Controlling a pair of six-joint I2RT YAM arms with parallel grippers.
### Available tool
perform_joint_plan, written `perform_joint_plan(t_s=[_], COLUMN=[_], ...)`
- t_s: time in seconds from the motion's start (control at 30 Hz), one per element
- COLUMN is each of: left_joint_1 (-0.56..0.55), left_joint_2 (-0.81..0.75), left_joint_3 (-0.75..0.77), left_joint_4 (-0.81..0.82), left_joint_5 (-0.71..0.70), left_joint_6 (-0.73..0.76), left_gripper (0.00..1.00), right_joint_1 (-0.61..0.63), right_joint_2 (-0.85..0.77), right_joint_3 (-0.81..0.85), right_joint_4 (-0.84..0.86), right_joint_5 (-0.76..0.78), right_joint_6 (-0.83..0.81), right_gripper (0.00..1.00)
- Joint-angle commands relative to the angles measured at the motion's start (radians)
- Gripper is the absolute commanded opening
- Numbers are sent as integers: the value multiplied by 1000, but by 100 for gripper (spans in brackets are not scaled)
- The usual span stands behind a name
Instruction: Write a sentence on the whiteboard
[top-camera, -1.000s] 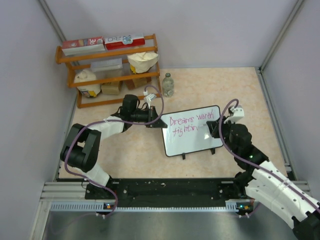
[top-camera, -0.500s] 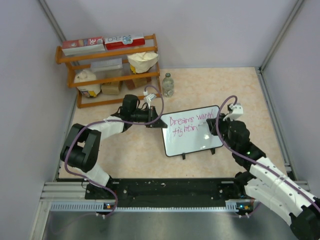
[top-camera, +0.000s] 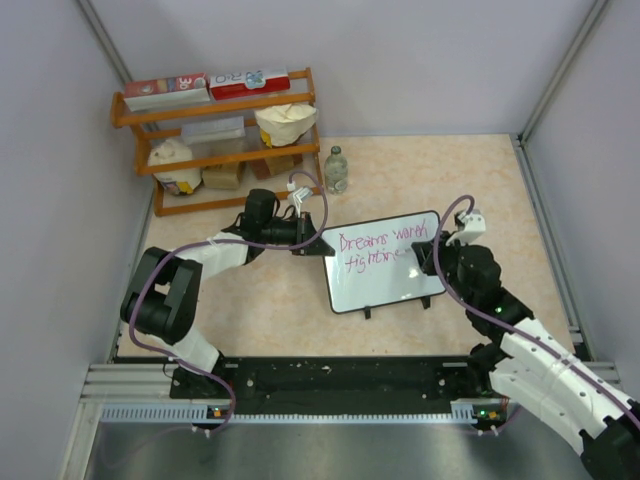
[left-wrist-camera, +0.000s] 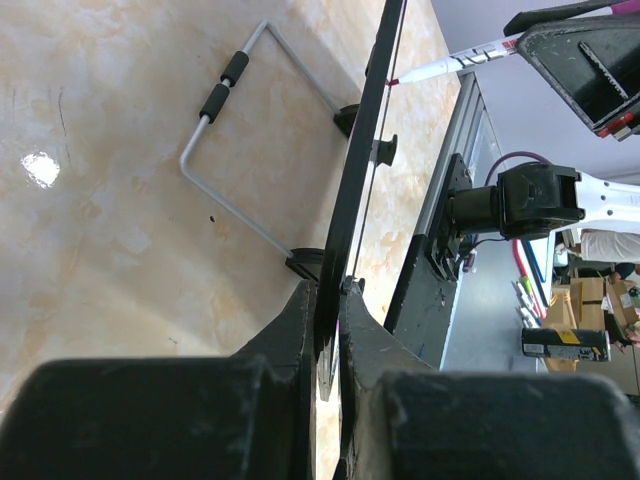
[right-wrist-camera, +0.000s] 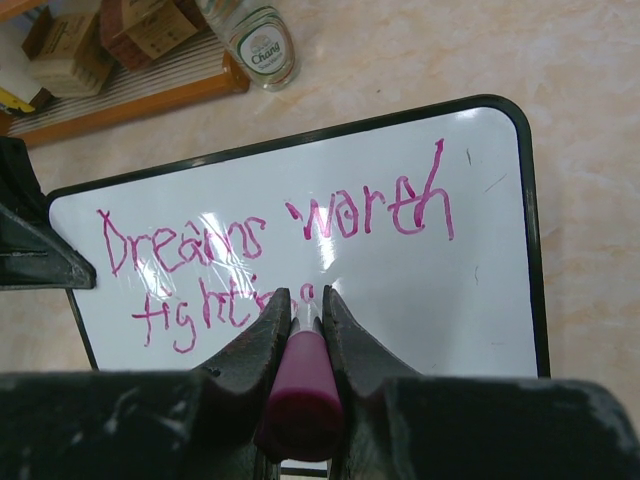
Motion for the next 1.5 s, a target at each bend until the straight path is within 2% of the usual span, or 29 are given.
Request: perform_joint_plan(t_s=[0.0, 0.77, 1.47], left_joint_1=[7, 7, 7], left_joint_2=[-4, -10, -9], left_joint_3=[17, 17, 17], left_joint_4=[-25, -26, -28], left_joint_5=[-131, -131, -133], left_joint_6=[53, 55, 55], left_gripper=[0, 0, 0], right_joint_1=[-9, -12, -12], right_joint_2=[-34, 30, -21], right_joint_3=[-24, 50, -16], right_joint_4=[-33, 37, -7], right_joint_5=[-7, 69, 3], right_joint_6=[1, -4, -4], right_gripper=[0, 0, 0])
